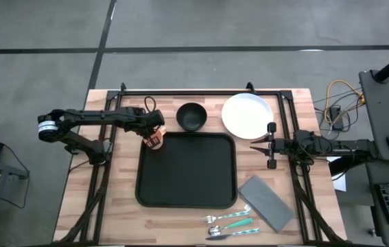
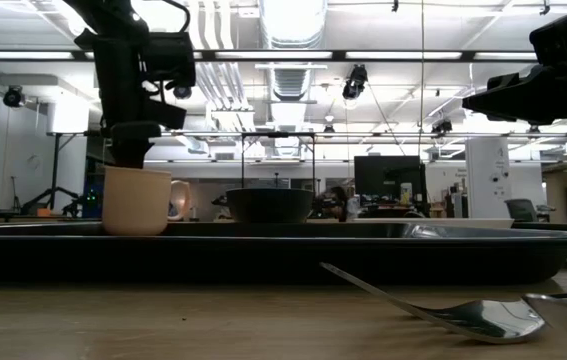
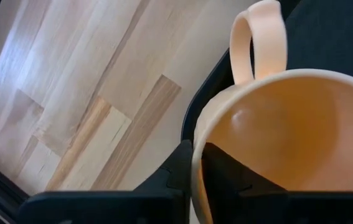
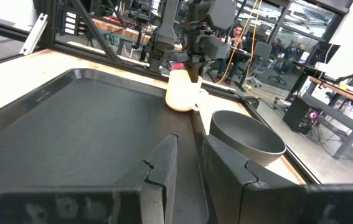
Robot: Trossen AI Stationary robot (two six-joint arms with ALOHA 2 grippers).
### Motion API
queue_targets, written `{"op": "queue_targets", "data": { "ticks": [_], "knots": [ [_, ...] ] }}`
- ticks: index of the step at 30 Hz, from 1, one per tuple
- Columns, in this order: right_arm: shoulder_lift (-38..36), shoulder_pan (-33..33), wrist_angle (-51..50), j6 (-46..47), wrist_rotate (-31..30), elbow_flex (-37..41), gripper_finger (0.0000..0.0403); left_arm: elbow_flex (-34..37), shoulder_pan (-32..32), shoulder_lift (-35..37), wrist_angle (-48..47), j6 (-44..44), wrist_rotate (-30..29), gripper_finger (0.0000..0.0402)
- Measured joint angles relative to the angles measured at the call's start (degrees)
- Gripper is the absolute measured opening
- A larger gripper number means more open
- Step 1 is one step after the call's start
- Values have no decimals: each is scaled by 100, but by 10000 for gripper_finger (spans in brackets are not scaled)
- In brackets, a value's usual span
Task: Set up tray
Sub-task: Put the orange mug on the top left of the black tray, then put the white plate on the left side of the black tray
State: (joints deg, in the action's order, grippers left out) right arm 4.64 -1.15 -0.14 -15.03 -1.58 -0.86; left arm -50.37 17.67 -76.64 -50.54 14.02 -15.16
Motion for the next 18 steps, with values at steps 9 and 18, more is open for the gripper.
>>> {"op": "queue_targets", "data": {
  "ticks": [9, 18],
  "knots": [
    [0, -2, 0, -2, 0, -2, 68, 76, 0, 0, 0, 0, -24, 143],
    [2, -2, 0, 0, 0, -2, 68, 76, 0, 0, 4, -4, -28, 252]
  ]
}}
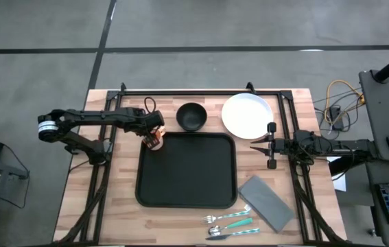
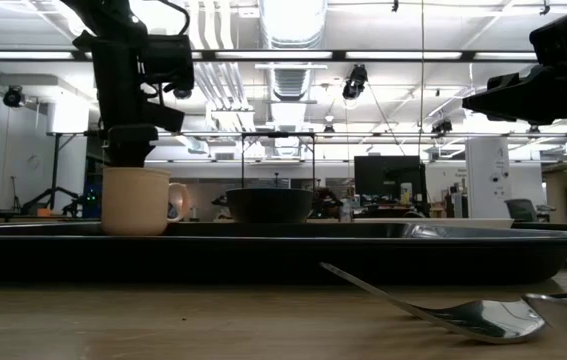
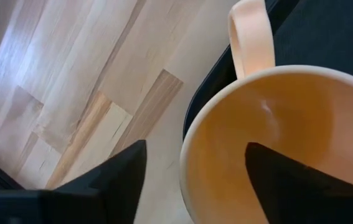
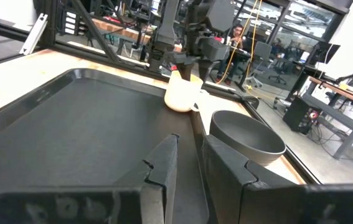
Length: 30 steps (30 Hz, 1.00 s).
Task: Set up tray
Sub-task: Put the white plate on the left side of the black tray
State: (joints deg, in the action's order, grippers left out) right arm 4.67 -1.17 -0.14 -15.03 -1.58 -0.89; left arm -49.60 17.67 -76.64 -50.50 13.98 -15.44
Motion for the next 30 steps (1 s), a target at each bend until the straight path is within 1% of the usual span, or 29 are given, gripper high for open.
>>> {"op": "queue_targets", "data": {
  "ticks": [3, 6, 12, 16, 20, 30],
  "knots": [
    [0, 0, 0, -2, 0, 2, 68, 0, 0, 0, 41, -31, 0, 273],
    [0, 1, 0, 0, 1, 1, 68, 0, 0, 0, 58, -35, -1, 279],
    [0, 0, 0, 0, 0, 0, 68, 0, 0, 0, 94, -35, 0, 280],
    [-1, 0, 0, 0, 2, 0, 68, 0, 0, 1, 113, 307, 0, 280],
    [-2, 2, 0, -2, 0, 2, 68, -16, 0, 2, 141, 349, 0, 280],
    [-2, 2, -2, -2, 0, 2, 68, -467, 2, 4, 145, 308, 3, 280]
  ]
}}
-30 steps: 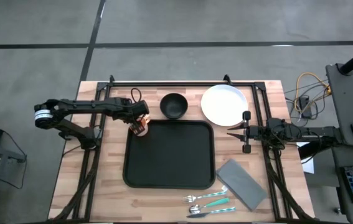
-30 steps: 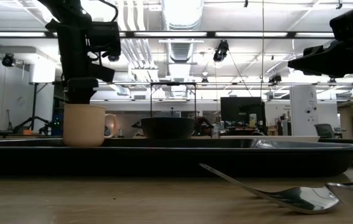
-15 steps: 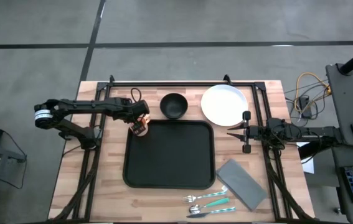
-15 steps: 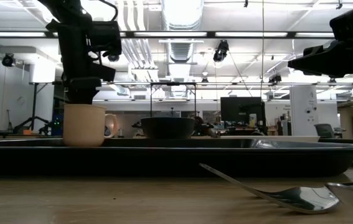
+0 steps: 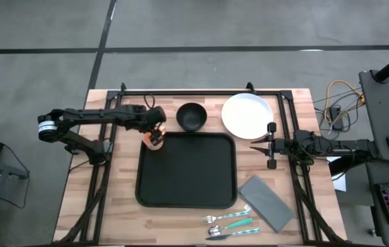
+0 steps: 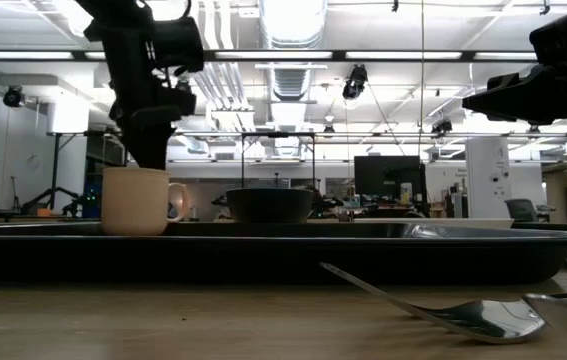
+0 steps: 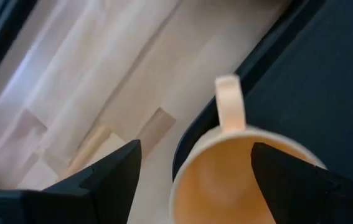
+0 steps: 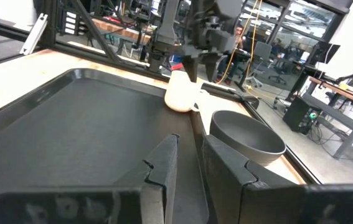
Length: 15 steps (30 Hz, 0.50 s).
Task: Set up tray
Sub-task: Put the white plate on the left side of the black tray
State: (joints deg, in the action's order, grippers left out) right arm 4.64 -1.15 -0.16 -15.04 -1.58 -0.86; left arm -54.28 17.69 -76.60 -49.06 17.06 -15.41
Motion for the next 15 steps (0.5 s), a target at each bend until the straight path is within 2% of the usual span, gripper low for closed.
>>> {"op": "queue_targets", "data": {
  "ticks": [15],
  "knots": [
    [0, 0, 1, 2, 0, -1, 68, -803, -2, 0, 10, -83, 122, 280]
  ]
}}
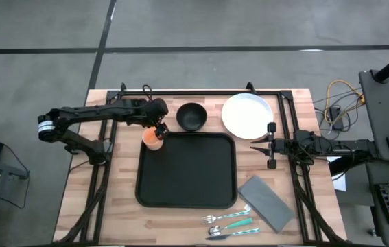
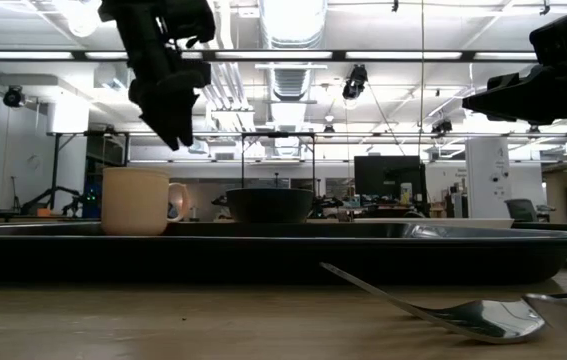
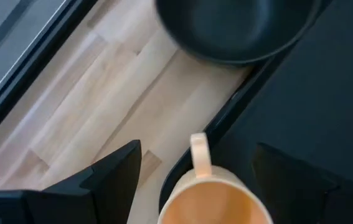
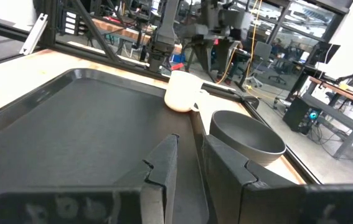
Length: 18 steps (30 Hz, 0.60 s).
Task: Set up tray
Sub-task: Put the white plate on the left side of the black tray
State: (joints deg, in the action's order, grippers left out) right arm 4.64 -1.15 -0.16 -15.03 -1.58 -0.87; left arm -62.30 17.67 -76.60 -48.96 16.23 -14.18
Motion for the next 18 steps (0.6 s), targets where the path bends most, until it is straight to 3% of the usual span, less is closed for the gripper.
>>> {"op": "queue_targets", "data": {
  "ticks": [8, 18],
  "knots": [
    [0, -1, 1, 0, 1, 1, 68, -46, 0, -2, 659, -1375, 824, 280],
    [-2, 0, -1, -1, 6, 1, 68, -41, 0, -237, 1099, -2125, 1017, 280]
  ]
}}
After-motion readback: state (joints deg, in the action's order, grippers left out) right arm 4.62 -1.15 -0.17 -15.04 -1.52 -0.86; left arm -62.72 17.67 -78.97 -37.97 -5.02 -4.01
